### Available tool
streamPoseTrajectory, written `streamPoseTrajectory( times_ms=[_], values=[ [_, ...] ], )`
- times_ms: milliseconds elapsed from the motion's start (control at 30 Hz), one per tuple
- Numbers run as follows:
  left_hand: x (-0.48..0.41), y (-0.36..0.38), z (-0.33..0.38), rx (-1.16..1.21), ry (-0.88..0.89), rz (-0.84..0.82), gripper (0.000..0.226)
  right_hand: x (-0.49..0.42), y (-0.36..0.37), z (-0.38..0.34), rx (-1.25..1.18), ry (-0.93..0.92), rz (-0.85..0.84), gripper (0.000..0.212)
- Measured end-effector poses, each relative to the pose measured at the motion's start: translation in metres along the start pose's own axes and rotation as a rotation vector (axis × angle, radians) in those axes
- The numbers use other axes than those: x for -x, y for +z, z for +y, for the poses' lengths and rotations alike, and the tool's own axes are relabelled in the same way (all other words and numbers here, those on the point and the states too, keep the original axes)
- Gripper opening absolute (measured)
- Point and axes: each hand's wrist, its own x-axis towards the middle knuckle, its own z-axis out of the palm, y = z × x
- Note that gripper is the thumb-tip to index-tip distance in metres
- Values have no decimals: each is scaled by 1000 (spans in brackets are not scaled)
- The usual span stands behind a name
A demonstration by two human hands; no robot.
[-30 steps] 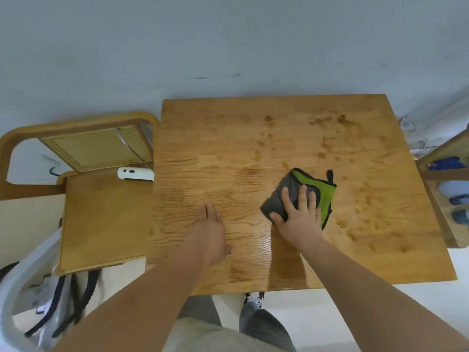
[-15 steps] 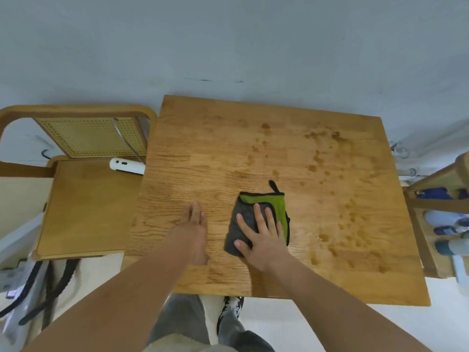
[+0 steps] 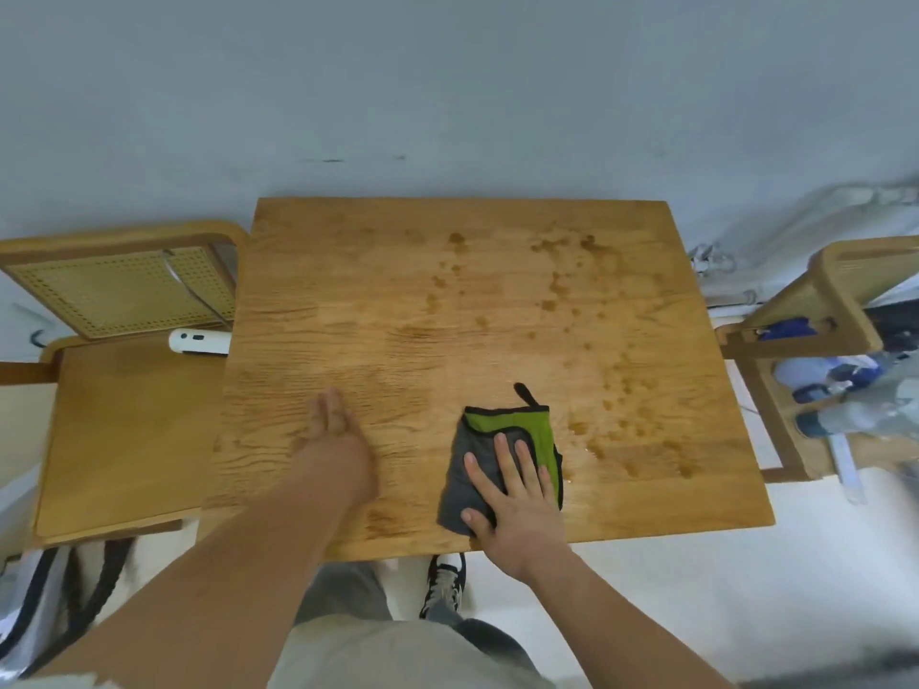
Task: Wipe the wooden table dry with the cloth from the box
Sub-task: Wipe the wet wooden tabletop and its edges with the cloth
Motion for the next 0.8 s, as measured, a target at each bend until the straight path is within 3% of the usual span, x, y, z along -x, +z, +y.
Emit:
streamPoseTrajectory(
  times_ms=[200, 333, 467, 633, 800],
  values=[
    [17, -2, 25, 83, 36, 99, 101, 5, -22, 80, -126, 236, 32, 74],
    [28, 1, 34, 170, 157, 59, 98, -1, -15, 67, -172, 360, 73, 73],
    [49, 0, 33, 155, 236, 26, 89, -3, 11, 0, -208, 218, 157, 72],
    [58, -2, 28, 153, 224, 44, 75, -3, 8, -29, -79, -60, 64, 70],
    [52, 4, 29, 169, 205, 78, 84, -2, -18, 41, -93, 167, 40, 71]
  ],
)
